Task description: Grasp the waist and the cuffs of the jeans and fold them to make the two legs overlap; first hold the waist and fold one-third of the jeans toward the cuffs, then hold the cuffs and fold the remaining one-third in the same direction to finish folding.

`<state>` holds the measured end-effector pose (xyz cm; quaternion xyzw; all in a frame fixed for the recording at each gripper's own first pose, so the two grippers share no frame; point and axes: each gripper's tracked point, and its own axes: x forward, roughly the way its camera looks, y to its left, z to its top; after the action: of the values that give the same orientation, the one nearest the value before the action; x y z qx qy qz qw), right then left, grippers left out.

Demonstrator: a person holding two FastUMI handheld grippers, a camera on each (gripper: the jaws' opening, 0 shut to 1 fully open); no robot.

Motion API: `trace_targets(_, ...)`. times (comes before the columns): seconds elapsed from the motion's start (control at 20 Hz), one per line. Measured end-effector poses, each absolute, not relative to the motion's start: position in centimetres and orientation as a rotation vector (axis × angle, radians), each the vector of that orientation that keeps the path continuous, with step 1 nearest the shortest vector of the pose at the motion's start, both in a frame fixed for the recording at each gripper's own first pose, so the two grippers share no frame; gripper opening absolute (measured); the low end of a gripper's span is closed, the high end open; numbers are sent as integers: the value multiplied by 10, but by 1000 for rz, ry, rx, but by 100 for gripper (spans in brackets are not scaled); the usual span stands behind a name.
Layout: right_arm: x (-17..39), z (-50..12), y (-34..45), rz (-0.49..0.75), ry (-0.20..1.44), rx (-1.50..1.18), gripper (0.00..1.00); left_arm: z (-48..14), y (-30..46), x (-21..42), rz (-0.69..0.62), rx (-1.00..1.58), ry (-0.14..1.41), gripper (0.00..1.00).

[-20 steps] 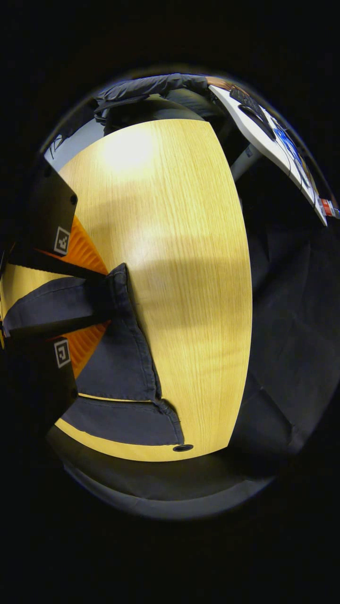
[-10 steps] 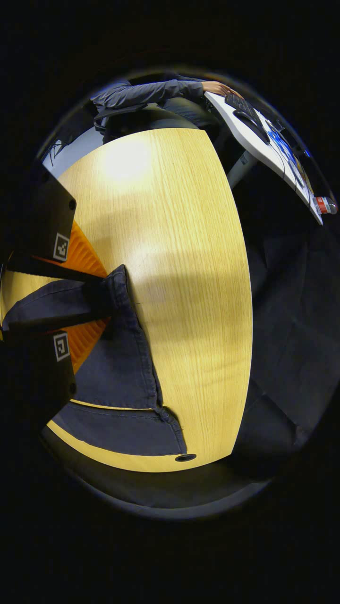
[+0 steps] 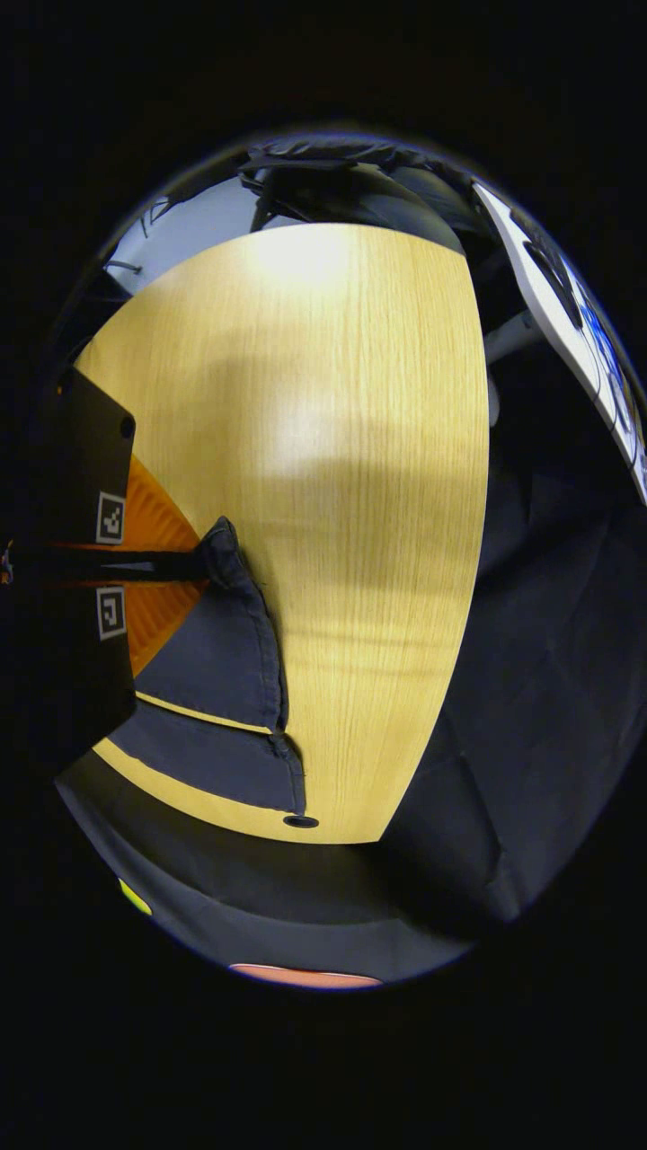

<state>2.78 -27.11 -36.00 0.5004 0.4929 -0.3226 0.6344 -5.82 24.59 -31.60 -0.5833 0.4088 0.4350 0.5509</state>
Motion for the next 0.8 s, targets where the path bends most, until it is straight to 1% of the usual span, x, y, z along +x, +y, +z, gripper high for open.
trace_targets(0.05, 32, -349, -268, -720, 1118, 1191, 13, -306, 243, -57, 1045, -1443, 965, 4)
trace_targets(0.1, 35, -339, -267, -706, 1115, 1221, 9, -296, 242, -54, 1050, -1495, 952, 4)
trace_targets(0.15, 40, -331, -267, -697, 1113, 1243, 12, -286, 240, -51, 1051, -1521, 944, 4)
trace_targets(0.25, 55, -312, -264, -686, 1106, 1304, 13, -270, 242, -44, 1062, -1541, 963, 4)
trace_targets(0.4, 80, -292, -262, -678, 1077, 1412, 12, -250, 240, -36, 1127, -1576, 1013, 4)
trace_targets(0.5, 101, -278, -264, -679, 1042, 1516, 12, -234, 239, -17, 1130, -1648, 1016, 4)
trace_targets(0.65, 135, -267, -274, -670, 1005, 1570, 12, -213, 251, 24, 1129, -1676, 996, 4)
trace_targets(0.8, 170, -268, -273, -676, 999, 1625, 12, -209, 254, 60, 1137, -1714, 987, 5)
